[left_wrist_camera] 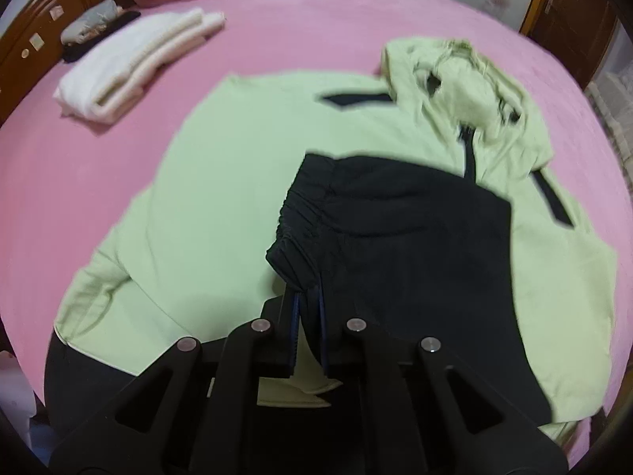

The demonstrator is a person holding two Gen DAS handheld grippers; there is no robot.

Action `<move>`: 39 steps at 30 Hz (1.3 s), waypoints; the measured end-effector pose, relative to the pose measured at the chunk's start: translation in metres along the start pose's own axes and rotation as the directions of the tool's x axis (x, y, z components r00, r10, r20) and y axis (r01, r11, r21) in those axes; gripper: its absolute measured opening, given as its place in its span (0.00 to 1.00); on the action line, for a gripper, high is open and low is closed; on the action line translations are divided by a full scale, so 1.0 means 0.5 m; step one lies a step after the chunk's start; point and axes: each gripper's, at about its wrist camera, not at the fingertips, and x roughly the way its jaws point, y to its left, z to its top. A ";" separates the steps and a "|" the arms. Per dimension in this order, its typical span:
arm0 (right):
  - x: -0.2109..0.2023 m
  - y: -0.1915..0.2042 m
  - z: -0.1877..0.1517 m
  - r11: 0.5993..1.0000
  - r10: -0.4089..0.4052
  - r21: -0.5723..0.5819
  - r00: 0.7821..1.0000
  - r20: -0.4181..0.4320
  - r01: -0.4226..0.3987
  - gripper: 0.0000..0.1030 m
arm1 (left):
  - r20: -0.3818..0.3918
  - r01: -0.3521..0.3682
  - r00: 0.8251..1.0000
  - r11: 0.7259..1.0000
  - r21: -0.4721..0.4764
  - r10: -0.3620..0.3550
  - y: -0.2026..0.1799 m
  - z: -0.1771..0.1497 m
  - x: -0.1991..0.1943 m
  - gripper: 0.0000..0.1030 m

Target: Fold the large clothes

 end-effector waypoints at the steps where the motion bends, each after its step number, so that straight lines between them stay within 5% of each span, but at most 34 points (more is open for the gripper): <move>1: 0.018 -0.021 -0.003 0.999 -0.002 0.033 0.999 -0.032 0.003 0.07 | -0.032 -0.027 0.999 1.000 0.013 0.028 -0.002 -0.008 0.018 0.06; 5: 0.025 -0.039 -0.040 0.996 -0.019 0.086 0.996 -0.090 0.026 0.15 | -0.021 -0.110 0.993 0.991 0.075 0.112 -0.006 -0.031 0.033 0.07; 8: -0.011 -0.030 -0.055 0.997 -0.062 0.048 0.992 -0.106 0.067 0.33 | -0.002 -0.164 0.986 0.981 0.107 0.165 -0.001 -0.020 0.020 0.10; 12: -0.080 -0.050 -0.089 0.988 -0.152 -0.024 0.983 -0.099 0.151 0.32 | 0.005 -0.157 0.987 0.981 0.115 0.158 0.003 -0.004 -0.018 0.11; 14: -0.104 -0.022 -0.067 0.983 -0.181 -0.017 0.981 -0.063 0.180 0.29 | 0.051 -0.207 0.978 0.965 0.162 0.202 -0.007 -0.007 -0.049 0.20; 19: -0.148 0.039 -0.019 0.999 -0.014 0.051 0.998 0.061 0.011 0.12 | 0.197 -0.314 0.941 0.928 0.200 0.276 -0.055 -0.010 -0.126 0.32; 23: -0.069 0.142 0.014 0.972 0.225 0.078 0.974 -0.042 -0.221 0.03 | 0.270 -0.190 0.954 0.962 0.195 0.133 -0.096 -0.019 -0.194 0.32; 25: -0.014 0.198 0.010 0.948 0.311 0.105 0.943 -0.118 -0.300 0.02 | 0.163 0.018 0.985 0.980 0.201 -0.051 -0.121 -0.024 -0.191 0.31; 28: 0.038 0.232 0.014 0.938 0.344 0.122 0.919 -0.190 -0.326 0.01 | -0.076 0.137 0.990 0.956 0.258 -0.121 -0.177 -0.046 -0.116 0.06; 30: 0.061 0.230 -0.002 0.952 0.305 0.114 0.921 -0.242 -0.285 0.01 | -0.141 0.119 0.986 0.957 0.263 -0.083 -0.192 -0.056 -0.071 0.05; 33: 0.079 0.180 -0.031 0.992 0.126 0.036 0.946 -0.300 -0.120 0.00 | -0.187 0.026 0.982 0.976 0.215 0.015 -0.160 -0.058 -0.021 0.04; 35: 0.070 0.105 -0.034 0.979 0.190 0.127 0.940 -0.285 -0.160 0.00 | -0.166 -0.064 0.982 0.981 0.184 0.095 -0.120 -0.043 -0.008 0.04; 36: 0.055 0.052 -0.031 0.980 0.153 0.168 0.950 -0.270 -0.110 0.00 | -0.148 -0.099 0.981 0.979 0.179 0.127 -0.106 -0.037 -0.007 0.04; 37: 0.036 0.005 -0.037 0.990 0.012 0.137 0.965 -0.261 0.025 0.00 | -0.124 -0.161 0.975 0.971 0.176 0.184 -0.084 -0.026 -0.002 0.04; 39: 0.014 -0.063 -0.048 0.987 0.022 0.160 0.971 -0.236 0.016 0.00 | -0.124 -0.145 0.978 0.975 0.170 0.167 -0.059 -0.015 0.010 0.02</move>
